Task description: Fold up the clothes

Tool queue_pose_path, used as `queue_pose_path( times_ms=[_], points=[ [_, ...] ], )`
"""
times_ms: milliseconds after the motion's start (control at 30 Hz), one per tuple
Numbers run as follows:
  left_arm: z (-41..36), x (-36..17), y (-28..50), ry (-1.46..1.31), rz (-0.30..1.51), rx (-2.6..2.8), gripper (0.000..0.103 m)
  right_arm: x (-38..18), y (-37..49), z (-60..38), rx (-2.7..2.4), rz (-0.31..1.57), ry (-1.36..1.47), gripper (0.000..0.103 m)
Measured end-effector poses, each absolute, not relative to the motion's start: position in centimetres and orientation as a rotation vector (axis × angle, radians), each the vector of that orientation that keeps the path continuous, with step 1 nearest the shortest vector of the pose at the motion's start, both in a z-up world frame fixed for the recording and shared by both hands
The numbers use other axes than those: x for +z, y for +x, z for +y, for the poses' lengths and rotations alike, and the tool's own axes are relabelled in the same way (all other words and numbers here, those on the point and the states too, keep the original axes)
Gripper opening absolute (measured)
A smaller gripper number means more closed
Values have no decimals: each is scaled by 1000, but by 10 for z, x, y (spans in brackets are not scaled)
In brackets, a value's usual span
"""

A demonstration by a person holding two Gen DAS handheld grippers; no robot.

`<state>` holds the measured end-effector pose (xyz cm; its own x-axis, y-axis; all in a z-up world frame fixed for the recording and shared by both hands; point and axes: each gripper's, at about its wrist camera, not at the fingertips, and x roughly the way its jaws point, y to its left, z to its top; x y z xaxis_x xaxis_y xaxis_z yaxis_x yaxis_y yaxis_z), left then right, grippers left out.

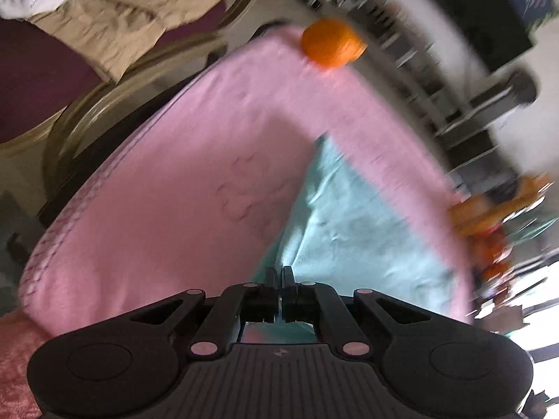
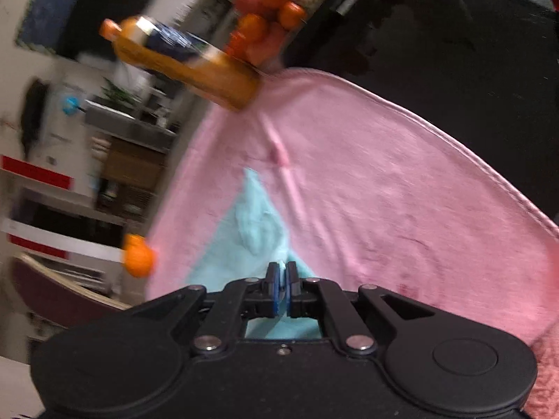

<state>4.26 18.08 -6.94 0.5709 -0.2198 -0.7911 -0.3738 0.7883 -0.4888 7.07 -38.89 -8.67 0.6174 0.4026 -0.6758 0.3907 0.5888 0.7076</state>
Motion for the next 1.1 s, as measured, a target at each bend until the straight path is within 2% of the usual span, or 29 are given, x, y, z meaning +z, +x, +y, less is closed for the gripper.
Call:
queue_pose_path(
  times_ms=[67,133,167,267,433,533,633,733,800,833,967,1100],
  points=[
    [164,-75,50,-536,1028,156,3,-94,79,-380,-49,1016,885,3],
    [147,-81,57,-387,1072,212,12,-100,89,-368,-103,1085,751,4],
    [139,-82,59,-317,1085,236,18,-100,94,-360,-138,1107,662,6],
    [135,-68,48,-233,1006,278,19,-92,95,-347,-231,1092,469,17],
    [152,-38,44,-385,835,162,17,-67,83,-361,-73,919,673,18],
    [145,-20,64,-383,800,72,18,-46,88,-358,57,838,767,18],
    [129,-10,94,-323,791,22,20,-16,114,-332,137,796,683,18],
    [113,-5,126,-252,788,-14,23,-4,148,-314,181,773,647,27],
    [104,-17,148,-205,803,-8,23,-8,172,-306,170,769,620,38],
    [102,-25,156,-194,813,-10,22,-15,180,-306,151,774,606,39],
    [103,-60,186,-193,885,-10,21,-62,210,-314,85,838,585,39],
    [103,-66,206,-196,874,-44,21,-90,235,-322,45,922,567,30]
  ],
)
